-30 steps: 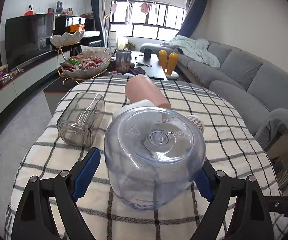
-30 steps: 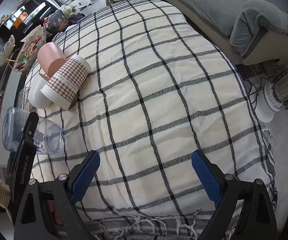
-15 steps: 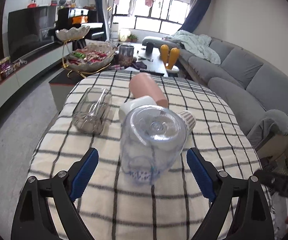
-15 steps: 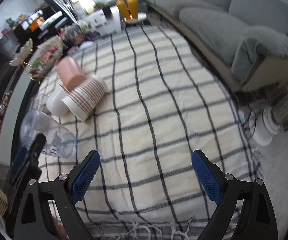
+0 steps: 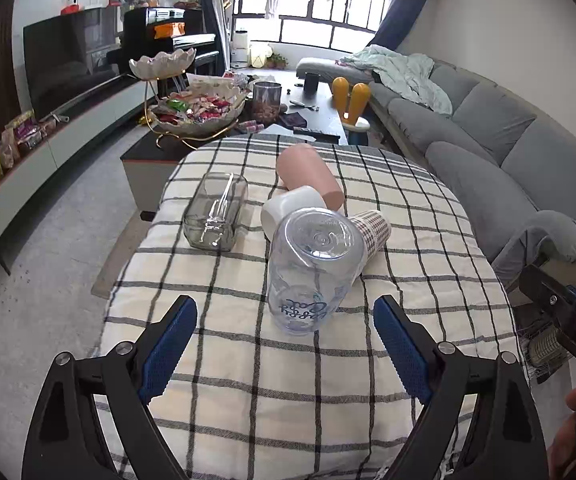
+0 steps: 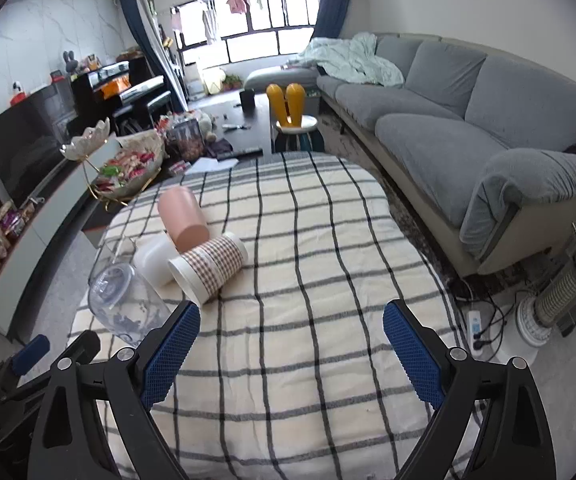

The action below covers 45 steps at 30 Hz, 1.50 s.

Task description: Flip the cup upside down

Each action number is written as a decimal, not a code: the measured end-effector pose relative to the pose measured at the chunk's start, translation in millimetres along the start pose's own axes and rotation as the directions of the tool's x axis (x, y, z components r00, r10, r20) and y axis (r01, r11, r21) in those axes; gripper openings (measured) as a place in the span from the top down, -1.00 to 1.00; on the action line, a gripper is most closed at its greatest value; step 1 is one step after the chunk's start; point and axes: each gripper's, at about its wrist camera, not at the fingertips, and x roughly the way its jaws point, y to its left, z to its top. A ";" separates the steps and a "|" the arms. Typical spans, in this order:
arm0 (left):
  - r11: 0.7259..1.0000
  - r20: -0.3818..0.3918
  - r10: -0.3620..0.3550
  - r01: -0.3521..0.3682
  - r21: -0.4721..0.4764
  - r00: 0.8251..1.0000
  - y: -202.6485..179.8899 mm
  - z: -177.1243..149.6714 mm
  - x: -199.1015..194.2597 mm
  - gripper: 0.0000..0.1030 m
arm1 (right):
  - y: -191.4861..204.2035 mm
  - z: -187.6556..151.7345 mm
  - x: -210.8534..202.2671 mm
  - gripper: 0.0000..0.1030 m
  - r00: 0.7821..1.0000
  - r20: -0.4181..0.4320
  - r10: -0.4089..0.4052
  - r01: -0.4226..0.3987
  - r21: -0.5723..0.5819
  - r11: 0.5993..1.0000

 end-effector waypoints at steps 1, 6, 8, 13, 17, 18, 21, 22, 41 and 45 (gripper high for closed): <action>1.000 0.003 -0.001 0.001 0.001 1.000 -0.2 1.0 -3.6 -0.76 | 0.2 0.6 -1.4 -0.81 1.000 0.006 0.002 -0.002 0.002 1.000; 1.000 0.020 0.001 -0.002 0.006 1.000 -0.4 4.9 -16.0 -0.77 | 0.3 1.0 -6.4 -0.81 1.000 0.025 -0.001 0.000 0.020 1.000; 1.000 0.022 0.012 -0.012 0.010 1.000 -1.0 6.0 -19.8 -0.78 | 1.0 1.1 -9.2 -0.81 0.999 0.037 -0.010 0.010 0.020 1.000; 1.000 0.005 0.016 -0.016 0.001 1.000 1.8 5.9 -20.9 -0.78 | 3.5 1.2 -17.7 -0.81 0.997 0.071 -0.024 0.023 0.018 1.000; 1.000 -0.011 0.021 -0.021 -0.006 1.000 5.0 5.3 -19.0 -0.78 | 5.3 0.9 -20.2 -0.81 0.996 0.081 -0.029 0.028 0.018 0.999; 1.000 -0.014 0.022 -0.022 -0.008 1.000 5.7 5.3 -19.1 -0.78 | 5.8 1.3 -20.9 -0.81 0.996 0.083 -0.027 0.026 0.018 0.999; 1.000 -0.010 0.026 -0.026 -0.010 1.000 6.4 5.2 -21.7 -0.78 | 6.0 2.3 -23.6 -0.81 0.995 0.092 -0.027 0.026 0.018 1.000; 0.999 0.000 0.031 -0.031 -0.010 1.000 6.8 5.4 -23.9 -0.78 | 5.6 2.2 -24.3 -0.81 0.995 0.095 -0.028 0.026 0.019 0.999; 0.998 0.097 0.065 -0.065 -0.005 0.993 6.9 9.5 -47.5 -0.84 | 8.1 3.5 -38.1 -0.81 0.990 0.133 -0.035 0.033 0.013 0.999; 0.998 0.096 0.065 -0.064 -0.006 0.993 6.7 9.4 -47.5 -0.84 | 8.4 3.5 -38.4 -0.81 0.990 0.134 -0.036 0.035 0.013 0.999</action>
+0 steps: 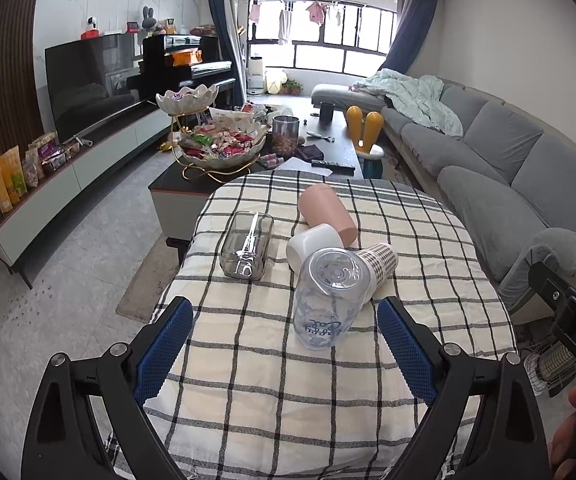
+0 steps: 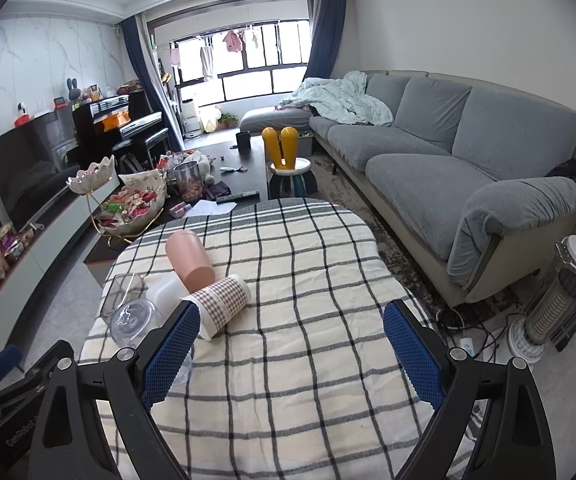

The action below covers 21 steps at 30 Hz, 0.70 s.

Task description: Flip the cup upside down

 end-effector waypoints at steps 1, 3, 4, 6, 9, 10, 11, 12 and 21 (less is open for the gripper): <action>1.000 -0.002 0.000 0.000 0.000 1.000 0.1 0.4 0.1 -0.84 | 0.1 -0.1 0.2 -0.81 1.000 -0.001 0.001 -0.001 0.000 1.000; 1.000 -0.001 0.000 0.000 0.000 1.000 -0.3 0.7 0.5 -0.84 | 0.2 -0.1 -0.1 -0.81 1.000 -0.001 0.000 0.000 0.001 1.000; 1.000 -0.001 0.000 0.000 0.001 1.000 -0.4 0.8 0.5 -0.84 | 0.0 0.2 -0.5 -0.81 1.000 -0.001 0.000 0.000 0.001 1.000; 1.000 0.004 0.004 -0.004 0.008 1.000 -1.6 1.0 0.7 -0.84 | 0.1 0.3 -0.8 -0.81 1.000 -0.001 0.000 0.000 0.002 1.000; 1.000 0.014 0.010 -0.011 0.016 1.000 -2.2 1.2 0.3 -0.84 | 0.1 -0.1 -0.2 -0.81 1.000 0.000 0.001 -0.001 0.000 1.000; 1.000 0.016 0.013 -0.014 0.017 1.000 -2.1 1.3 0.5 -0.84 | 0.0 0.0 -0.7 -0.81 1.000 0.000 0.001 -0.001 0.000 1.000; 1.000 0.019 0.017 -0.017 0.018 1.000 -2.0 1.6 0.4 -0.84 | 0.1 -0.4 0.0 -0.81 1.000 0.001 0.001 -0.001 0.000 1.000; 1.000 0.020 0.019 -0.020 0.019 1.000 -2.5 1.5 0.4 -0.84 | 0.2 -0.3 -0.2 -0.81 1.000 0.000 0.001 -0.001 0.000 1.000; 0.999 0.037 0.030 -0.032 0.044 0.999 -5.7 0.5 -1.7 -0.85 | 1.1 3.7 -4.2 -0.81 1.000 0.010 -0.001 0.001 -0.002 1.000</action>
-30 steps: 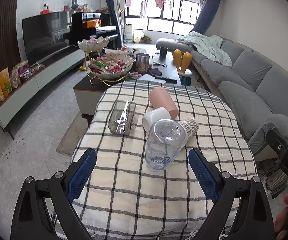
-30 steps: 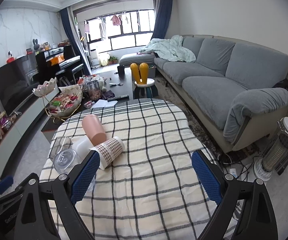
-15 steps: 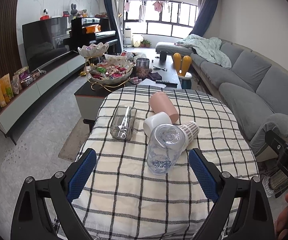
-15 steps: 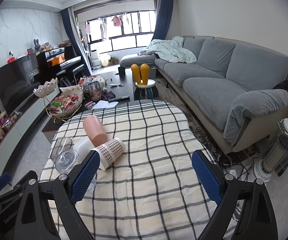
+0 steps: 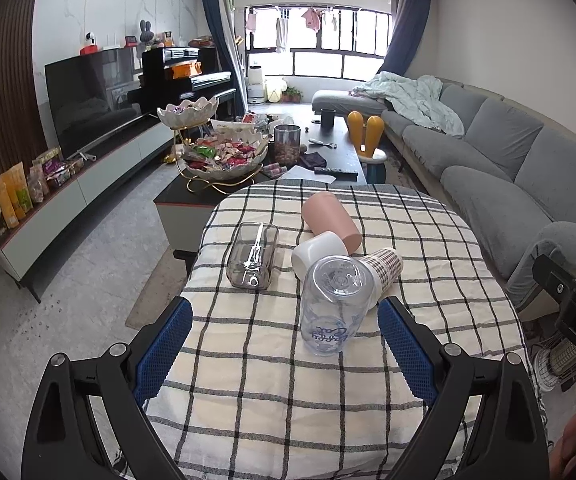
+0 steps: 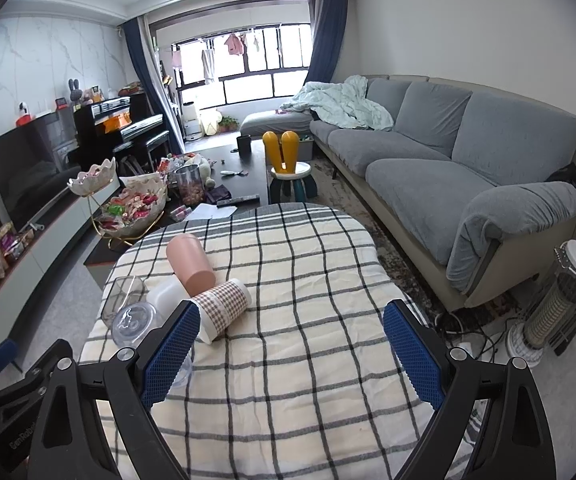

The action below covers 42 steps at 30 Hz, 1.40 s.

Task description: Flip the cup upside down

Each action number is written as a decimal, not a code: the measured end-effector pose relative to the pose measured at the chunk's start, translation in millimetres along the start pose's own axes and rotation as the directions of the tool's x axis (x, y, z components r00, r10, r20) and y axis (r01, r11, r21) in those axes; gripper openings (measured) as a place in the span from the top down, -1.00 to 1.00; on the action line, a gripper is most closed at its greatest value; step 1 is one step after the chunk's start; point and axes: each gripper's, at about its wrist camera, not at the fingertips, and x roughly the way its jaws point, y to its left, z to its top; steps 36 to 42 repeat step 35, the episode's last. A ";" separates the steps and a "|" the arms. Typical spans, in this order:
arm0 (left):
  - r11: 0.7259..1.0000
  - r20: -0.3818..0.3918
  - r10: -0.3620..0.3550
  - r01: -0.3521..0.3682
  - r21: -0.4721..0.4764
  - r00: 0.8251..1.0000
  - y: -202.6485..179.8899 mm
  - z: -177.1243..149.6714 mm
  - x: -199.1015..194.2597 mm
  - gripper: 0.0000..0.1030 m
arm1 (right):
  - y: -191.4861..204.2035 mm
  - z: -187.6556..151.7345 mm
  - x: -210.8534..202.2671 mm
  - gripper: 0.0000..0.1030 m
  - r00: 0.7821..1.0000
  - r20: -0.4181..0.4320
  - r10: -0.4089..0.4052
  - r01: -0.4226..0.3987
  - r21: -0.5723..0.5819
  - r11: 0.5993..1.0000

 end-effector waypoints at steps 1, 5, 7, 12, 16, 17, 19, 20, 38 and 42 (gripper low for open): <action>1.000 0.002 0.003 -0.003 0.002 1.000 -0.4 0.1 -0.2 -0.85 | 0.0 1.1 -0.6 -0.81 1.000 0.001 0.000 0.000 -0.001 1.000; 1.000 0.008 0.005 -0.005 0.009 1.000 -0.8 0.1 -1.0 -0.85 | 0.8 0.7 -0.9 -0.81 1.000 0.000 0.001 -0.001 -0.001 1.000; 1.000 0.008 0.005 -0.005 0.010 1.000 -0.7 -0.1 -1.2 -0.85 | 0.8 1.5 -1.5 -0.81 1.000 0.001 0.000 0.000 -0.003 1.000; 1.000 0.008 0.007 -0.007 0.013 1.000 -1.9 -0.1 -1.6 -0.85 | 2.2 5.5 -3.2 -0.81 1.000 0.012 -0.005 0.005 -0.010 1.000; 1.000 0.009 0.007 -0.007 0.014 1.000 -2.8 0.1 -1.5 -0.85 | 3.5 4.4 -4.0 -0.81 1.000 0.010 -0.005 0.005 -0.007 1.000; 1.000 0.010 0.008 -0.008 0.013 1.000 -2.8 0.1 -1.5 -0.86 | 3.1 6.0 -4.1 -0.81 1.000 0.010 -0.005 0.005 -0.007 1.000; 1.000 0.009 0.006 -0.006 0.013 1.000 -3.2 -0.1 -1.5 -0.87 | 3.6 4.2 -3.9 -0.81 1.000 0.011 -0.004 0.004 -0.008 1.000; 1.000 0.006 0.003 -0.003 0.012 1.000 -3.0 -0.1 -1.2 -0.87 | 3.7 3.9 -4.0 -0.81 1.000 0.011 -0.004 0.004 -0.009 1.000; 0.999 0.033 0.012 -0.013 0.030 0.999 -1.3 0.8 -3.8 -0.98 | 5.4 6.8 -5.1 -0.81 1.000 0.012 -0.002 0.002 -0.011 1.000; 0.999 0.033 0.012 -0.013 0.030 0.999 -1.3 0.8 -3.8 -0.98 | 5.4 6.8 -5.1 -0.81 1.000 0.012 -0.002 0.002 -0.011 1.000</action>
